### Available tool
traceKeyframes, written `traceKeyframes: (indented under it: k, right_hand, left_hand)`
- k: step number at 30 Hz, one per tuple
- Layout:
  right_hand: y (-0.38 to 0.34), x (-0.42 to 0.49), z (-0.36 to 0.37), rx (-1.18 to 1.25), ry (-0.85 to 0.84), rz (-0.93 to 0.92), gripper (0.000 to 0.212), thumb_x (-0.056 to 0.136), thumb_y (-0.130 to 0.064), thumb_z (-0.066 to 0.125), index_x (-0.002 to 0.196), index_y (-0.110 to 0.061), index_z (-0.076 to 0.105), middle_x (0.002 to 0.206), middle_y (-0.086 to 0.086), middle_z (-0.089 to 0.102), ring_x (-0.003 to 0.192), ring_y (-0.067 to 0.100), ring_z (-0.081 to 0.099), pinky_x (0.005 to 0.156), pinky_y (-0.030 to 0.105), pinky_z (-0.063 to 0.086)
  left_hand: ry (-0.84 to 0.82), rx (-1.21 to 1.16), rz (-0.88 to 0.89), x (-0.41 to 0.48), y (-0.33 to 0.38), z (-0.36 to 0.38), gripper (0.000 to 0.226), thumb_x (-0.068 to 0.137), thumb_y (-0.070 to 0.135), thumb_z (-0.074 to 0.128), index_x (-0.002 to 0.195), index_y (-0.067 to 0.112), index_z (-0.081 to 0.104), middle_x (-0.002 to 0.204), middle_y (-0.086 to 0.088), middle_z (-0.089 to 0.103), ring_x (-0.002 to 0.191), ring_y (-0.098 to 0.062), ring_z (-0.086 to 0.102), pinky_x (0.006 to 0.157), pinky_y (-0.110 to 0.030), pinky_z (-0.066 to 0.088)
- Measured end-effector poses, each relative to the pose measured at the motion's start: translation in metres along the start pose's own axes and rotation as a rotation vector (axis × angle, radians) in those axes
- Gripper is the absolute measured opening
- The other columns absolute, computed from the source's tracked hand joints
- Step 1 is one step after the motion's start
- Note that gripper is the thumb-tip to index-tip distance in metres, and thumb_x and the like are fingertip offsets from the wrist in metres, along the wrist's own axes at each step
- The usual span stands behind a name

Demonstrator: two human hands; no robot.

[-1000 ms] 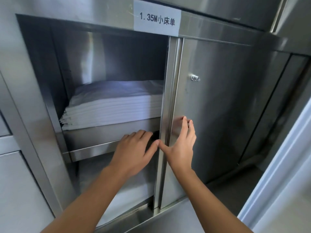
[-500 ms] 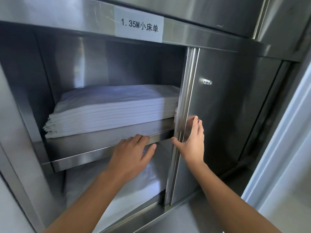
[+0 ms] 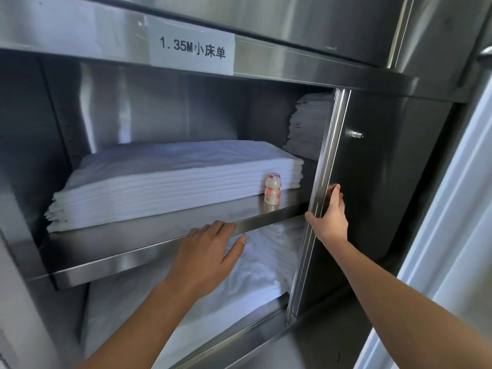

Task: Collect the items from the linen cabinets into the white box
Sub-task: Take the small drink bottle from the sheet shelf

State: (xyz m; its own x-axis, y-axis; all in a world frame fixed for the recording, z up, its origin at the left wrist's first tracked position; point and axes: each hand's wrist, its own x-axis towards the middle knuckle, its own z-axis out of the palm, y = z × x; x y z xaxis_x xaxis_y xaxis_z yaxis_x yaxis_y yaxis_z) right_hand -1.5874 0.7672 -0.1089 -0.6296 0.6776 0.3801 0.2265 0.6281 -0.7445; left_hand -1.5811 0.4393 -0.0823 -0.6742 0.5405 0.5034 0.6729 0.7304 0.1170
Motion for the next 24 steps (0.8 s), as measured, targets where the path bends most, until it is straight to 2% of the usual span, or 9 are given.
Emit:
traceKeyframes:
  k: [5, 8, 14, 16, 17, 19, 22, 24]
  right_hand:
    - [0.009, 0.004, 0.002, 0.028, 0.009, -0.022, 0.113, 0.088, -0.028, 0.079, 0.162, -0.036, -0.006, 0.171, 0.004, 0.007, 0.147, 0.036, 0.036, 0.112, 0.048, 0.040]
    - [0.010, 0.004, 0.003, 0.040, 0.004, -0.028, 0.112, 0.089, -0.027, 0.078, 0.161, -0.036, -0.007, 0.171, 0.004, 0.005, 0.149, 0.038, 0.032, 0.114, 0.051, 0.038]
    - [0.010, 0.004, -0.005, 0.011, -0.060, -0.020, 0.110, 0.091, -0.027, 0.076, 0.162, -0.032, -0.008, 0.171, 0.006, 0.003, 0.150, 0.039, 0.029, 0.115, 0.053, 0.037]
    - [0.008, 0.000, -0.009, 0.035, -0.075, -0.027, 0.106, 0.091, -0.028, 0.075, 0.163, -0.028, -0.003, 0.170, 0.008, 0.008, 0.151, 0.036, 0.027, 0.118, 0.051, 0.034]
    - [0.005, -0.005, -0.008, 0.061, -0.040, -0.064, 0.101, 0.091, -0.029, 0.075, 0.163, -0.026, 0.004, 0.169, 0.008, 0.013, 0.152, 0.032, 0.025, 0.120, 0.047, 0.032]
    - [-0.006, -0.020, -0.001, 0.141, 0.092, -0.200, 0.086, 0.090, -0.029, 0.076, 0.158, -0.025, 0.023, 0.161, -0.001, 0.030, 0.149, 0.018, 0.030, 0.118, 0.033, 0.031]
    - [-0.036, -0.030, 0.012, 0.326, 0.205, -0.291, 0.060, 0.087, -0.028, 0.077, 0.140, -0.027, 0.049, 0.135, -0.014, 0.042, 0.118, -0.003, 0.048, 0.095, 0.007, 0.036]
    - [-0.054, -0.028, 0.013, 0.461, 0.215, -0.207, 0.053, 0.086, -0.026, 0.079, 0.134, -0.023, 0.055, 0.125, -0.015, 0.039, 0.103, -0.003, 0.053, 0.084, 0.007, 0.040]
  left_hand:
    - [-0.005, -0.005, 0.003, 0.008, 0.005, 0.002, 0.059, 0.094, 0.056, 0.018, 0.122, 0.024, 0.059, 0.114, 0.006, 0.065, 0.095, -0.019, 0.062, 0.083, -0.034, 0.045]
    - [-0.015, 0.002, -0.007, 0.010, 0.010, 0.003, 0.063, 0.093, 0.058, 0.014, 0.123, 0.024, 0.058, 0.116, 0.006, 0.064, 0.097, -0.019, 0.061, 0.085, -0.035, 0.045]
    - [0.001, 0.007, -0.007, 0.010, 0.024, -0.002, 0.059, 0.094, 0.057, 0.017, 0.122, 0.024, 0.058, 0.115, 0.005, 0.065, 0.096, -0.019, 0.062, 0.084, -0.034, 0.046]
    - [0.005, 0.011, -0.009, 0.008, 0.027, -0.005, 0.059, 0.094, 0.057, 0.018, 0.121, 0.025, 0.059, 0.114, 0.006, 0.065, 0.096, -0.019, 0.062, 0.083, -0.033, 0.045]
    - [0.006, 0.013, -0.010, 0.006, 0.028, -0.006, 0.058, 0.094, 0.057, 0.018, 0.121, 0.025, 0.059, 0.114, 0.006, 0.065, 0.095, -0.019, 0.062, 0.082, -0.033, 0.045]
    - [0.014, 0.008, -0.017, 0.004, 0.028, -0.010, 0.060, 0.094, 0.058, 0.018, 0.120, 0.024, 0.060, 0.112, 0.005, 0.065, 0.094, -0.019, 0.062, 0.082, -0.034, 0.045]
    - [0.019, 0.015, -0.041, 0.001, 0.025, -0.017, 0.061, 0.093, 0.059, 0.017, 0.121, 0.024, 0.059, 0.115, 0.005, 0.065, 0.098, -0.020, 0.061, 0.085, -0.036, 0.045]
    - [0.019, 0.008, -0.070, -0.001, 0.021, -0.024, 0.058, 0.094, 0.058, 0.020, 0.124, 0.025, 0.058, 0.119, 0.006, 0.063, 0.102, -0.020, 0.060, 0.088, -0.036, 0.044]
